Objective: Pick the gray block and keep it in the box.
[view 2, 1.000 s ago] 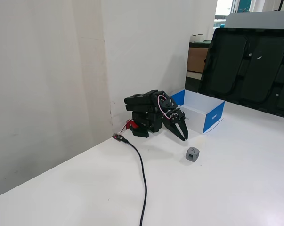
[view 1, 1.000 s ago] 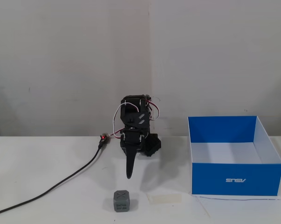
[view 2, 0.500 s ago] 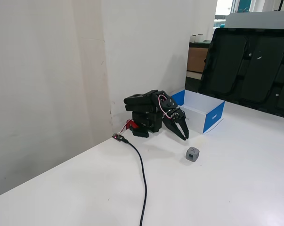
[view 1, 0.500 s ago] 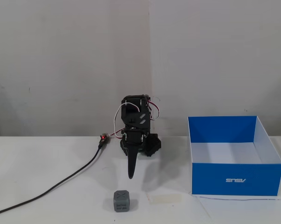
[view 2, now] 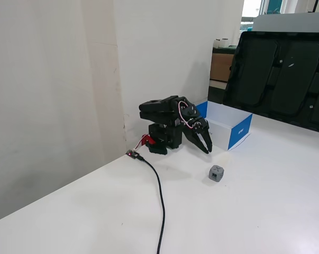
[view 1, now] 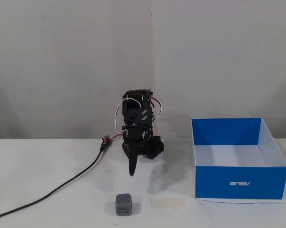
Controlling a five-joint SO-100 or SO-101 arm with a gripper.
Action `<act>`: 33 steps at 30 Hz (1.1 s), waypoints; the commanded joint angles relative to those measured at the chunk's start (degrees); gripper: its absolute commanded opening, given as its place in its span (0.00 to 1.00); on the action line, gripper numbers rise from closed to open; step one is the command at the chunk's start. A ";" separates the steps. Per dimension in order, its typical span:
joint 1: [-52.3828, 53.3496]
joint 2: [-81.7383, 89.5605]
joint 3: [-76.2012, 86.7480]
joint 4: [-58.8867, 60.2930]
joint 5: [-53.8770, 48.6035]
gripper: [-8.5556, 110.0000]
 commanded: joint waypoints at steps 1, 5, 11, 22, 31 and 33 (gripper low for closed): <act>0.26 -5.98 -7.91 0.09 -0.62 0.07; 1.05 -13.62 -13.01 0.88 -1.23 0.08; 2.29 -24.79 -20.13 2.64 -2.20 0.17; 5.45 -45.44 -28.39 -1.14 -4.39 0.27; 6.77 -58.01 -33.22 -4.22 -5.27 0.27; 6.77 -60.73 -34.10 -4.92 -5.27 0.27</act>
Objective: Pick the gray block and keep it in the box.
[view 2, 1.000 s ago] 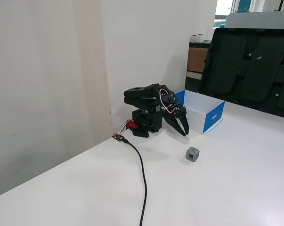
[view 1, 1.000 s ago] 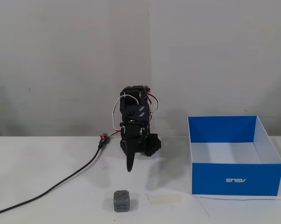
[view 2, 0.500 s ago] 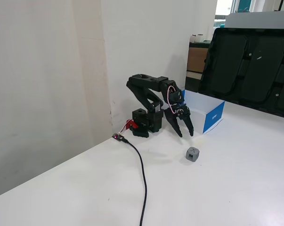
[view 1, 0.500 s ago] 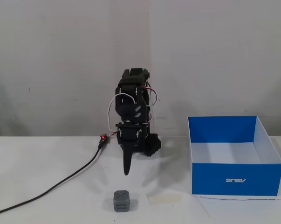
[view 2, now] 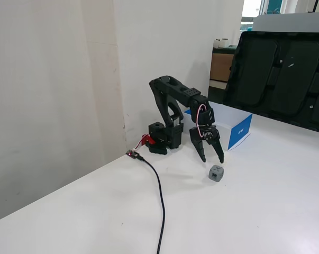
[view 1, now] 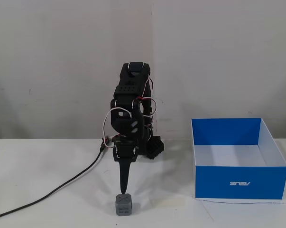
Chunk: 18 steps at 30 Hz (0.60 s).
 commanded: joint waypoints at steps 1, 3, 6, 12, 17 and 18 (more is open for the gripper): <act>0.53 -4.22 -5.71 -1.67 -0.44 0.27; 0.53 -5.98 -5.98 -2.90 -0.26 0.27; 0.44 -8.26 -6.33 -3.96 0.44 0.28; 0.00 -12.39 -6.68 -6.68 1.23 0.28; -0.35 -16.08 -7.82 -9.23 1.49 0.28; -0.44 -16.79 -8.17 -9.67 1.49 0.28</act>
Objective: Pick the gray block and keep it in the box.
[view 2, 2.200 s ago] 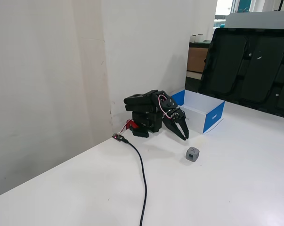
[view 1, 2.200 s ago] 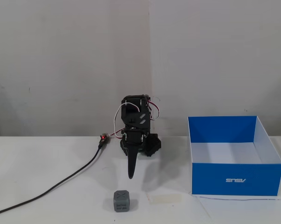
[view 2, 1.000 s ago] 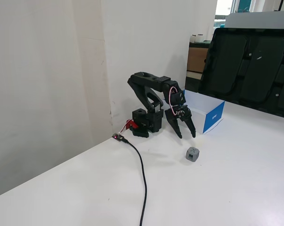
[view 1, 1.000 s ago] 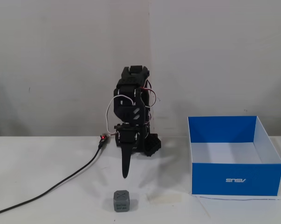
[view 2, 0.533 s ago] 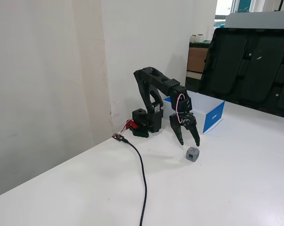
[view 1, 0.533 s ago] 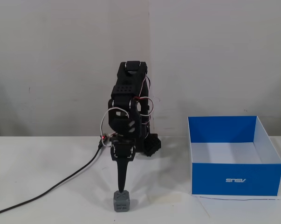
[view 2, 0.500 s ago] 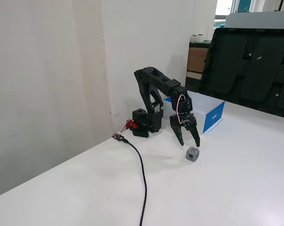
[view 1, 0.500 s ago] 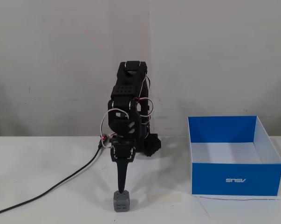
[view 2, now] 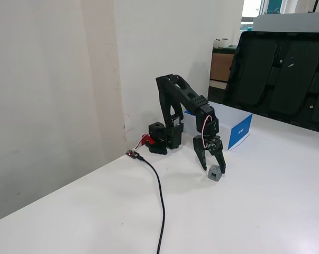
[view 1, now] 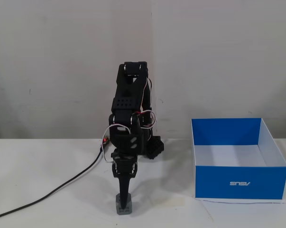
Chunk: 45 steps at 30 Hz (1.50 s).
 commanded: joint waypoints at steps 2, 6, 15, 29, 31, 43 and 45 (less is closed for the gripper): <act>-0.53 -2.37 -6.33 -2.20 0.44 0.27; -0.70 -4.83 -7.56 -3.52 0.53 0.26; -1.32 -6.42 -8.53 -3.78 0.53 0.14; -6.94 4.22 -19.16 9.23 0.09 0.12; -9.14 6.15 -22.15 12.30 0.00 0.12; -29.62 16.44 -29.44 21.97 1.05 0.12; -33.93 17.67 -29.27 22.15 1.14 0.12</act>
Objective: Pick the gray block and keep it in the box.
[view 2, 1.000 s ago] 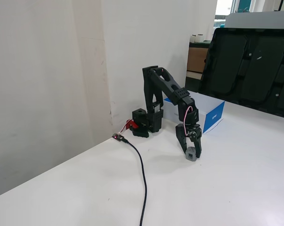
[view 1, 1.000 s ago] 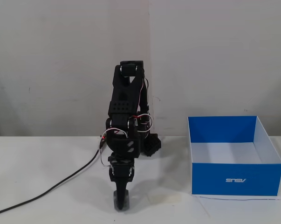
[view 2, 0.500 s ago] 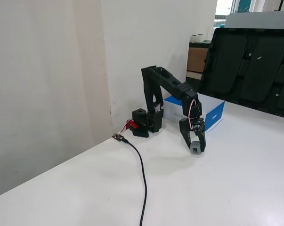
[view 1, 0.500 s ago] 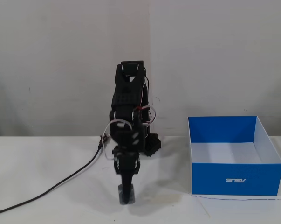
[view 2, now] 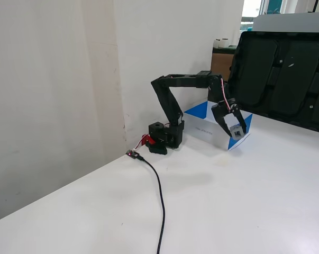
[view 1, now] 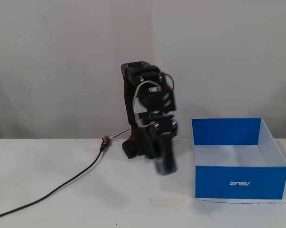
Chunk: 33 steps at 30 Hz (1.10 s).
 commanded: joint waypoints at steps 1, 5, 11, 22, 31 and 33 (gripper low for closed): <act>-9.05 6.06 -4.57 0.44 1.14 0.12; -16.79 7.29 -4.57 0.62 1.85 0.12; -27.77 7.82 -2.99 -0.97 3.78 0.13; -40.96 3.69 0.62 -7.56 7.12 0.12; -45.00 2.72 2.02 -10.02 7.65 0.30; -44.91 2.37 2.20 -10.11 7.29 0.31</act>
